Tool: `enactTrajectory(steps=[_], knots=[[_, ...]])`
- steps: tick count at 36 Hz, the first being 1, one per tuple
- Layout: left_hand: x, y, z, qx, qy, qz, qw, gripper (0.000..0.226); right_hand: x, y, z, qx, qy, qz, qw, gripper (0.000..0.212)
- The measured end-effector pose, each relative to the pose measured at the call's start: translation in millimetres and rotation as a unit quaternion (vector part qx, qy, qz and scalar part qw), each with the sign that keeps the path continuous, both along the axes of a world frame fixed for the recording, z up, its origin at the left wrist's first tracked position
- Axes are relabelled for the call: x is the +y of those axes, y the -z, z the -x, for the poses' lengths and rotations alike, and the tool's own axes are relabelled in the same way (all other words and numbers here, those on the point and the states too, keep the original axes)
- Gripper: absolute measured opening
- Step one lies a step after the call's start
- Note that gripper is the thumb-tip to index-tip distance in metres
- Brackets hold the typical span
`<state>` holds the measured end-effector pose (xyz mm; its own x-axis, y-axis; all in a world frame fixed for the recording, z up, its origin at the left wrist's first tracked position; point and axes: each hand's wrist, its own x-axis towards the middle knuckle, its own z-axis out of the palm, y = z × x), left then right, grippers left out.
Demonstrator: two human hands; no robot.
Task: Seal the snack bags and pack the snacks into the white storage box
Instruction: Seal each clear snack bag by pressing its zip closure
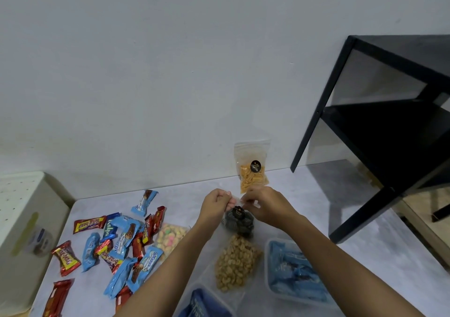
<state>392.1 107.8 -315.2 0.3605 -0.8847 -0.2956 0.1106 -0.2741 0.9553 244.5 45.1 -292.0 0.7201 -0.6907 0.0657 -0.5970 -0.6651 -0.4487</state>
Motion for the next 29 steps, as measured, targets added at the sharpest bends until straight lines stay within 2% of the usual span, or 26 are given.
enactTrajectory(steps=[6, 9, 29], knots=[[-1.4, 0.7, -5.7, 0.015, 0.025, 0.017, 0.999, 0.016, 0.0, -1.2, -5.0, -0.074, 0.051, -0.164, 0.982, 0.016], [-1.2, 3.3, -7.6, 0.021, 0.04, 0.025, 0.999, 0.015, 0.1, -2.6, -7.5, -0.097, 0.07, -0.206, 0.971, 0.013], [-0.7, 4.5, -20.3, -0.001, 0.108, 0.038, 0.993, 0.014, 0.3, 7.4, -18.2, -0.132, 0.119, -0.239, 0.955, 0.012]])
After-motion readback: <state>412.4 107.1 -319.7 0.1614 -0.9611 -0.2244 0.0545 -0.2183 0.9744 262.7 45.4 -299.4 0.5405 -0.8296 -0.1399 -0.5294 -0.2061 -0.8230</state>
